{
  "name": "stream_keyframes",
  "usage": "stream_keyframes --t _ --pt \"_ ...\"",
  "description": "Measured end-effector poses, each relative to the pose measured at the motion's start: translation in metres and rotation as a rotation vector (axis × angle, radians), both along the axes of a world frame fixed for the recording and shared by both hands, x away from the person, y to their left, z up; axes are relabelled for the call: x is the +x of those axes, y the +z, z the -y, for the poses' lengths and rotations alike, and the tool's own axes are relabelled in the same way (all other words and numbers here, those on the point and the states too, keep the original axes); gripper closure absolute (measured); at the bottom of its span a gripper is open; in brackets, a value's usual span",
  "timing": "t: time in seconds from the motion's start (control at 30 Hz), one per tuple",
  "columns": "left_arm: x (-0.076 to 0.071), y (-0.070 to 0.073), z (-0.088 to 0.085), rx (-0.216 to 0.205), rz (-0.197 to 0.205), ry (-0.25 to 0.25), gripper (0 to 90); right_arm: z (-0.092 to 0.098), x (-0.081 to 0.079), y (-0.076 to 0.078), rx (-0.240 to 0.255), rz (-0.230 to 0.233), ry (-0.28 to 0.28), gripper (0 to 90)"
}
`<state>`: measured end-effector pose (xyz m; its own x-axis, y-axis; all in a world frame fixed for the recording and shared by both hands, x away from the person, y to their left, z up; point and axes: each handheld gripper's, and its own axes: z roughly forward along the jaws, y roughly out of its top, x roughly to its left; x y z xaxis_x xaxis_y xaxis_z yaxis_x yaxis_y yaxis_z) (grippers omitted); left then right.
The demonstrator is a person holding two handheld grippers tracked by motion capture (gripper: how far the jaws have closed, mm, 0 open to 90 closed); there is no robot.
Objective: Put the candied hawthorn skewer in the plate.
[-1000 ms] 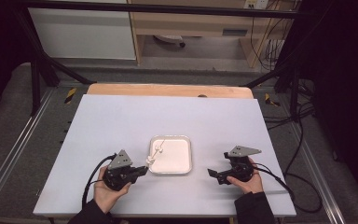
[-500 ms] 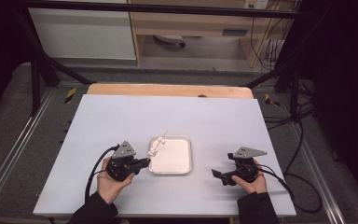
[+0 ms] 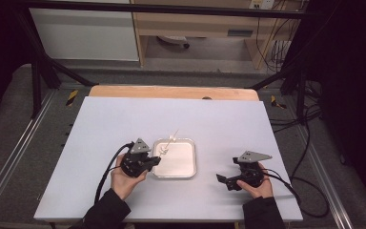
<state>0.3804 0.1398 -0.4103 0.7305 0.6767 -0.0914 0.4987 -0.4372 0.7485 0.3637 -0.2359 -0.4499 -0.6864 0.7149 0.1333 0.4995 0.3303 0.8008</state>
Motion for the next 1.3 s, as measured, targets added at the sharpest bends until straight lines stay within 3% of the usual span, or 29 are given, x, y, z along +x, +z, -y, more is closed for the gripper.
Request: stream_keyframes --t 0.37,0.73,1.17,1.3 --pt "0.009 -0.015 0.019 0.073 -0.018 0.005 88.2 0.0 0.0 0.0 0.002 -0.001 0.004 1.0" --pt "0.006 -0.027 0.029 0.152 -0.074 -0.004 88.1 0.0 0.0 0.0 0.002 -0.004 0.001 1.1" --pt "0.003 -0.027 0.03 0.145 -0.075 -0.015 83.9 -0.001 0.0 -0.001 -0.004 -0.001 0.006 1.2" --pt "0.002 -0.022 0.026 0.114 -0.063 -0.018 77.9 -0.001 0.0 -0.001 -0.001 -0.001 0.003 1.2"
